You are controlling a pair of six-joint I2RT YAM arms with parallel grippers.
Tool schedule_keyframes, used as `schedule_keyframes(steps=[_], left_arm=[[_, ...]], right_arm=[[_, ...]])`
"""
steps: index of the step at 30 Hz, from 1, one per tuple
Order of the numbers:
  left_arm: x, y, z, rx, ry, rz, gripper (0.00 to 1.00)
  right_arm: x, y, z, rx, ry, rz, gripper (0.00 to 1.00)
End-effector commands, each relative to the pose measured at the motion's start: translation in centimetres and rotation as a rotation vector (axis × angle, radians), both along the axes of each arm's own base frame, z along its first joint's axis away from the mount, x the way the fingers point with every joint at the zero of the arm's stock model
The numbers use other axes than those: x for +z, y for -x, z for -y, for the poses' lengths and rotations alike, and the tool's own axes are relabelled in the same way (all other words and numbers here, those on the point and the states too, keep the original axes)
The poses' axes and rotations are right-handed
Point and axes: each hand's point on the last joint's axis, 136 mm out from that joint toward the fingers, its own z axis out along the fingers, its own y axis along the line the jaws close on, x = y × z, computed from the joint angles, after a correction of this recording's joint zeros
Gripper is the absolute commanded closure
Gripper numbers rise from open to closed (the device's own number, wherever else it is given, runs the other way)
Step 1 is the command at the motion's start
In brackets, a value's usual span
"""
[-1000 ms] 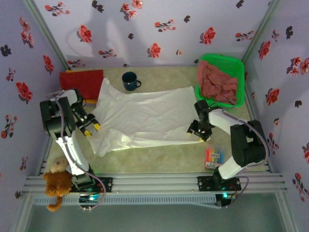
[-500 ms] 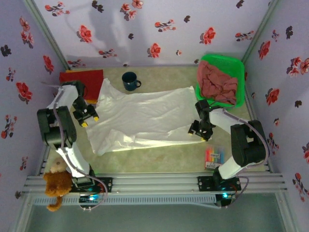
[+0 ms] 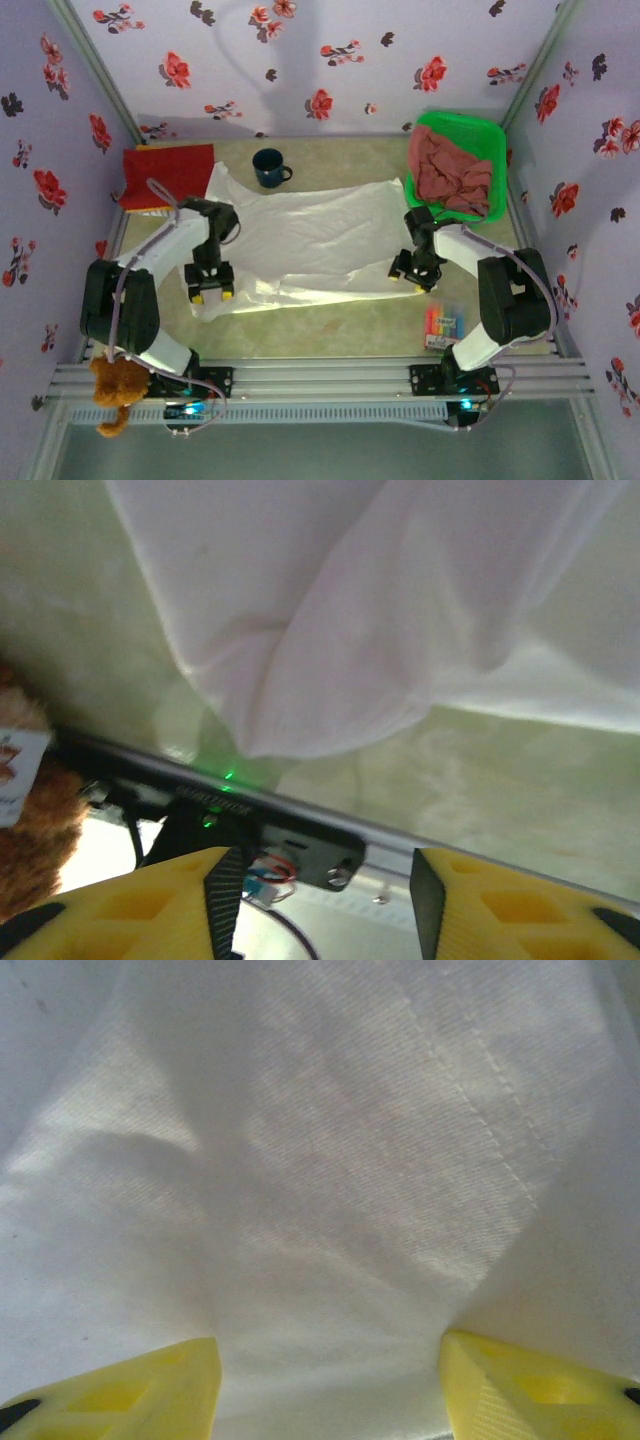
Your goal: Fold and stack the t-shirts
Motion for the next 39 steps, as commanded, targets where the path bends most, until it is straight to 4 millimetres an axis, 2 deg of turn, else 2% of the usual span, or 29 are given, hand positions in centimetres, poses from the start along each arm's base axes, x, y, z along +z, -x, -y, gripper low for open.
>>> schedule_keyframes(steps=[1,5,12,17,21,25,31,36,37,39], left_arm=[[0.6,1.5,-1.4,0.001,-0.168,0.002,0.47],[-0.7,1.2,0.0,-0.064,-0.192,0.010,0.46],[-3.8,-0.6,0.8,-0.196,-0.261,-0.086,0.45],[-5.6,-1.4,1.2,-0.244,-0.276,-0.140,0.45],[-5.4,-1.7,-0.2,-0.314,-0.373,-0.223,0.52],[-4.9,-2.4,-0.6,-0.328,-0.379,-0.213,0.63],[-4.2,-2.7,-2.2,-0.337,-0.365,-0.208,0.69],[-3.5,-3.2,-1.9,-0.360,-0.281,-0.159,0.69],[-3.3,-3.3,-2.0,-0.374,-0.279,-0.164,0.71],[-3.1,-3.4,-2.7,-0.385,-0.285,-0.194,0.81]], right_arm=[[-0.4,1.4,-0.3,0.021,-0.023,-0.058,0.39],[-0.6,1.6,-0.3,0.032,-0.029,-0.063,0.39],[-0.7,1.3,-0.9,0.027,-0.066,-0.065,0.39],[-0.6,1.6,-0.3,0.040,-0.046,-0.072,0.39],[-0.7,2.0,0.5,0.035,-0.033,-0.086,0.39],[-0.5,1.8,1.7,0.014,-0.011,-0.092,0.39],[-0.3,1.5,2.8,0.002,0.005,-0.093,0.39],[-0.7,1.6,3.1,-0.002,-0.014,-0.096,0.39],[-0.7,1.6,3.1,-0.005,-0.024,-0.093,0.39],[-0.7,1.4,3.2,-0.005,-0.026,-0.090,0.39]])
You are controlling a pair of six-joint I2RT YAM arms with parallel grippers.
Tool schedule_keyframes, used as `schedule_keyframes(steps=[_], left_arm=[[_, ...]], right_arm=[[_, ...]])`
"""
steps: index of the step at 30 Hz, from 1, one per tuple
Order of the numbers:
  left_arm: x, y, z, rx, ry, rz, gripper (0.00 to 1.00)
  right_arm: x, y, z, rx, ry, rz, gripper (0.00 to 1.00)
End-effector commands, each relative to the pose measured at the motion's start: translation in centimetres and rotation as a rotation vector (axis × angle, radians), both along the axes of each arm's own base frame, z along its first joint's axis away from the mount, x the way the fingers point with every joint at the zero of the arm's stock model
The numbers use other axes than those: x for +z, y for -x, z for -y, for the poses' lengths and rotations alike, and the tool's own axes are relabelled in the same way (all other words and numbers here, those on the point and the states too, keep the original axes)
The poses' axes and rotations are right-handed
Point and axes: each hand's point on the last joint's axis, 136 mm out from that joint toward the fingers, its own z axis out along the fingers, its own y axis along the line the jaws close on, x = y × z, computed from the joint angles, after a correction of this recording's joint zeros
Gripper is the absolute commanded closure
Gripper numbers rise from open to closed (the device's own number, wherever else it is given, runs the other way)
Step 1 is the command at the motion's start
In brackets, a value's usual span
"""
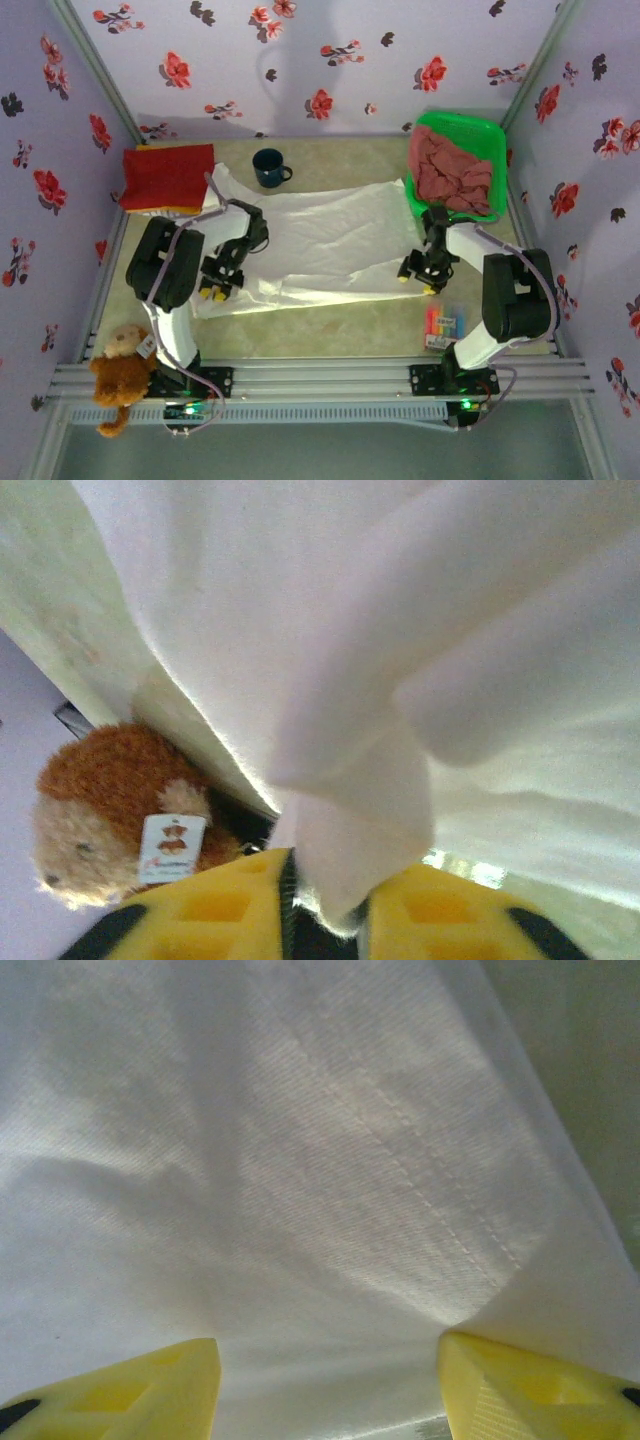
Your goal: Fold and stack the t-shirts
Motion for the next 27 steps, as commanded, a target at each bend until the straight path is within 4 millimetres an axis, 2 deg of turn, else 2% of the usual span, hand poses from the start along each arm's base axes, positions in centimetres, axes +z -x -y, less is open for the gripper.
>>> schedule_keyframes(steps=[1,3,9,14,17,20,23,24,27], left_arm=[[0.9,-0.2,-1.2,-0.046,-0.010,-0.046,0.86],[0.6,0.0,-1.6,-0.016,0.010,-0.057,0.93],[0.9,0.5,-3.1,0.066,0.022,-0.055,0.93],[1.1,0.8,-3.2,0.099,0.063,-0.047,0.92],[0.7,1.1,-2.4,0.125,0.115,-0.040,0.84],[0.4,1.3,-0.7,0.186,0.206,-0.009,0.74],[0.7,1.1,0.7,0.263,0.283,0.071,0.56],[1.0,1.0,0.8,0.286,0.286,0.101,0.52],[2.2,0.7,0.0,0.366,0.233,0.227,0.49]], right_arm=[[-0.7,1.0,0.9,0.017,0.018,-0.047,0.39],[-0.6,0.9,1.2,0.019,0.021,-0.045,0.39],[-0.5,0.1,2.2,-0.011,-0.001,-0.033,0.39],[-0.2,-0.7,3.0,-0.004,0.019,-0.033,0.39],[0.0,-1.1,3.1,-0.004,0.018,-0.026,0.39],[0.4,-1.5,2.2,-0.015,-0.032,-0.001,0.40],[0.7,-1.5,1.9,-0.014,-0.046,0.010,0.40],[0.7,-1.4,1.9,-0.010,-0.050,0.010,0.40],[0.7,-1.2,1.8,-0.006,-0.056,0.010,0.40]])
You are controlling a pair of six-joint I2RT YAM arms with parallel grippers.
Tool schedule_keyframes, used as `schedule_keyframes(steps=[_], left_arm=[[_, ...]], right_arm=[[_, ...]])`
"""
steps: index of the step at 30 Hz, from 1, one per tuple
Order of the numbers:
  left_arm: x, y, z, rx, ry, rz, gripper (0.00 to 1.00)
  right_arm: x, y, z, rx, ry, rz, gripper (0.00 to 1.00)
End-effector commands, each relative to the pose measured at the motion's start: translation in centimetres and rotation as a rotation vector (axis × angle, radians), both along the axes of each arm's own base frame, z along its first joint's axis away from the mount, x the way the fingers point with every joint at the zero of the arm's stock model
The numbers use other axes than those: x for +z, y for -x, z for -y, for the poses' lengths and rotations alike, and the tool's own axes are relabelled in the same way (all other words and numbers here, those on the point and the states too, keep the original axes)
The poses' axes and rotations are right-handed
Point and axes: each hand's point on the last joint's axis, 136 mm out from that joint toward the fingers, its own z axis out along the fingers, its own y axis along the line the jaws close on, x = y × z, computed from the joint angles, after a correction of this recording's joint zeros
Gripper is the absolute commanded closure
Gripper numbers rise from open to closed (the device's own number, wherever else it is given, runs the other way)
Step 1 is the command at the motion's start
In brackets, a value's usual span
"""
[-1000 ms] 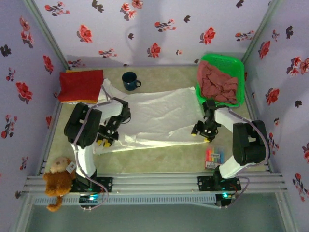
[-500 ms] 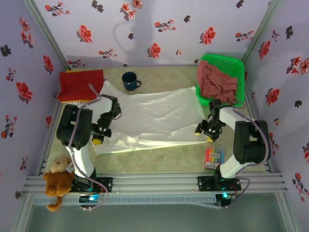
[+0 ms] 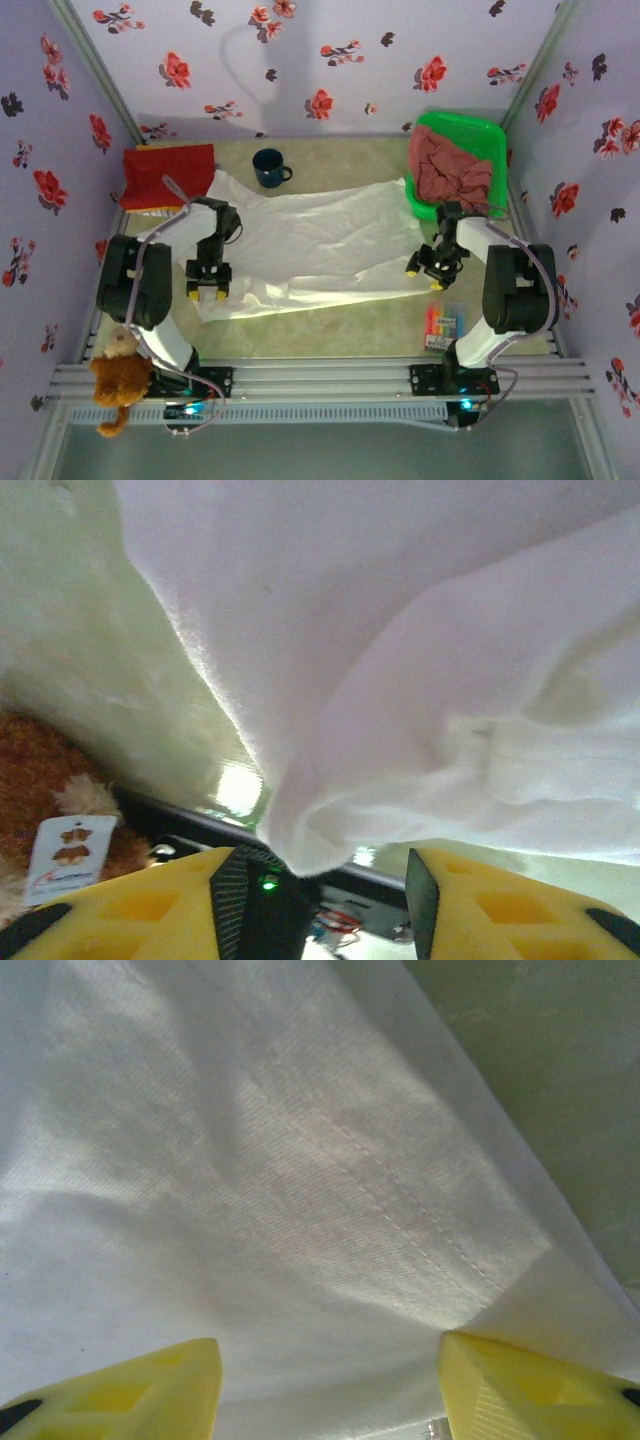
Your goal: Fold and stack the t-shirts
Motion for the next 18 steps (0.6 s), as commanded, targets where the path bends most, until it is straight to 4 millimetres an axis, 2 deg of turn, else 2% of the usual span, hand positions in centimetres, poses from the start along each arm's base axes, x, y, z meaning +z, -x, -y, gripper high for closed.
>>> schedule_keyframes(steps=[1,4,6,11,14,18], left_arm=[[1.4,0.1,-0.4,0.165,-0.039,0.138,0.48],[2.0,0.5,-0.1,0.293,-0.010,0.278,0.46],[1.8,1.5,0.0,0.339,-0.008,0.324,0.46],[0.3,3.8,0.3,0.464,0.014,0.400,0.48],[-1.0,4.7,0.6,0.497,0.018,0.388,0.50],[-2.0,4.2,0.5,0.492,0.003,0.392,0.53]], right_arm=[[0.5,0.2,-0.1,0.014,-0.015,0.014,0.40],[0.3,0.3,-0.1,0.015,-0.020,0.012,0.40],[0.0,0.5,-0.2,0.012,-0.024,0.005,0.40],[-0.2,0.4,-0.7,0.007,-0.053,-0.003,0.40],[-0.2,0.1,-0.8,0.005,-0.062,0.006,0.40],[-0.5,-0.1,-1.0,0.009,-0.069,-0.004,0.40]])
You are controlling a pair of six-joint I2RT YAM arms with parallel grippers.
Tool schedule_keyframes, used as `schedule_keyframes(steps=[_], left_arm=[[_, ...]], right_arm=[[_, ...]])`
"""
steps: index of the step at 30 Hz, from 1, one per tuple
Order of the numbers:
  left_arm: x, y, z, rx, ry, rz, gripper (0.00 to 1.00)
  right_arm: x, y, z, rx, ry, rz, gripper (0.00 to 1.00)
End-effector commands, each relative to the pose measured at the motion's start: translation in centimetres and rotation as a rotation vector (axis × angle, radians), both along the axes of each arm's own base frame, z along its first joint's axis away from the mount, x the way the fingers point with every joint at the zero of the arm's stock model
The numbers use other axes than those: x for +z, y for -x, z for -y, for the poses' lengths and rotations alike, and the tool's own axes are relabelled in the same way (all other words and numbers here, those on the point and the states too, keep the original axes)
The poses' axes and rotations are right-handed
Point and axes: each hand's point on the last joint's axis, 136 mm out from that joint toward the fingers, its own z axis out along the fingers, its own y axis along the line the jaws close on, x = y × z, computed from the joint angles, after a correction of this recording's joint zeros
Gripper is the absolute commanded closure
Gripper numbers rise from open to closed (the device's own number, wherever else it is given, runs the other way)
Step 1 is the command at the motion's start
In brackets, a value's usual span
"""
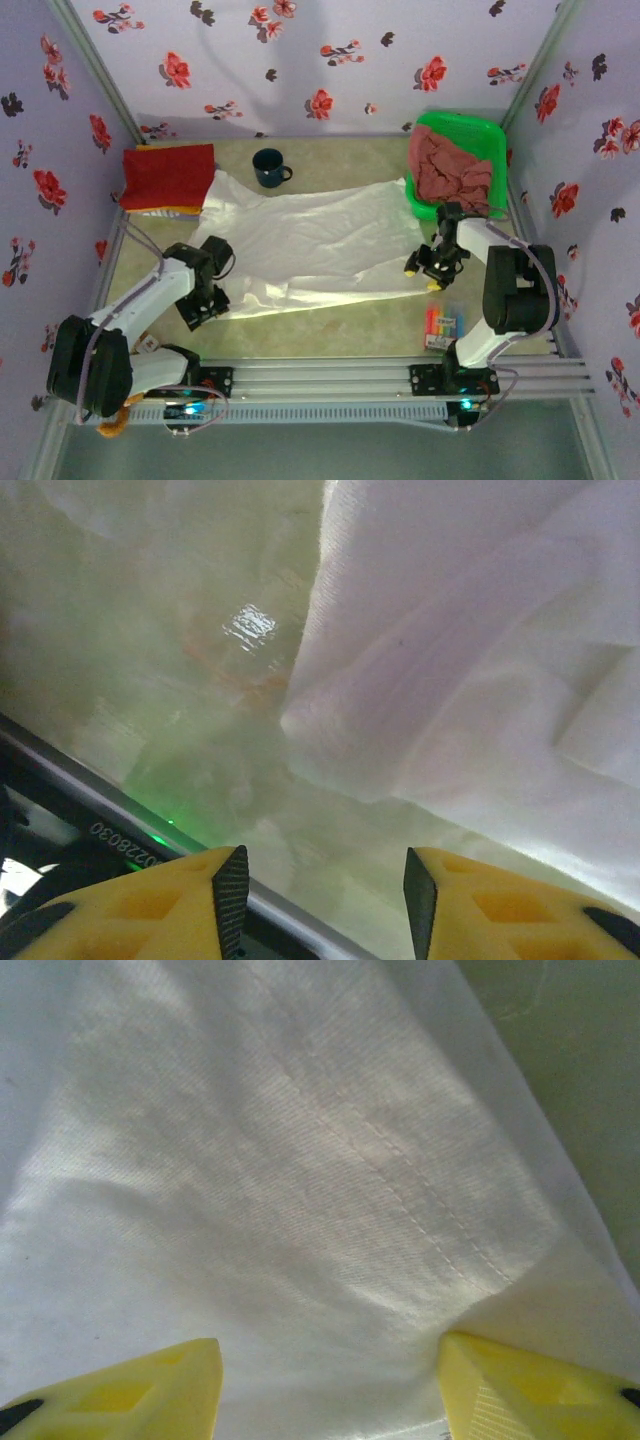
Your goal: Fold and stack the t-shirts
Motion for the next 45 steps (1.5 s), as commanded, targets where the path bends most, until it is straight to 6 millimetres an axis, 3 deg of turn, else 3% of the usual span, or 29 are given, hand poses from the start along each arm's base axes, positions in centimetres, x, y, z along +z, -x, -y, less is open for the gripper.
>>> schedule_keyframes(steps=[1,10,14,17,24,35,41,45], left_arm=[[-0.8,-1.1,0.2,0.058,-0.012,0.034,0.55],[-1.9,-0.6,-1.4,0.053,-0.103,-0.006,0.72],[-1.4,1.0,-2.5,0.047,-0.134,-0.039,0.73],[-1.7,2.0,-3.3,0.079,-0.130,-0.028,0.81],[-1.0,1.3,-4.3,0.147,-0.112,0.013,0.99],[-1.5,0.5,-4.9,0.194,-0.105,0.006,1.00],[0.4,-2.5,-5.8,0.118,-0.192,0.087,1.00],[-0.4,-2.8,-6.6,0.074,-0.243,0.073,1.00]], right_arm=[[-0.6,0.0,-0.3,0.005,-0.028,-0.013,0.40],[-1.2,0.2,0.0,0.002,-0.008,-0.037,0.40],[-1.3,0.2,0.0,0.008,-0.008,-0.042,0.40],[-1.3,0.3,0.1,0.006,-0.006,-0.044,0.40],[-1.5,0.5,0.6,0.000,0.013,-0.061,0.40],[-1.5,0.5,3.2,-0.042,0.095,-0.063,0.39],[-1.5,0.4,3.7,-0.053,0.110,-0.061,0.39],[-1.5,0.2,3.7,-0.053,0.106,-0.059,0.39]])
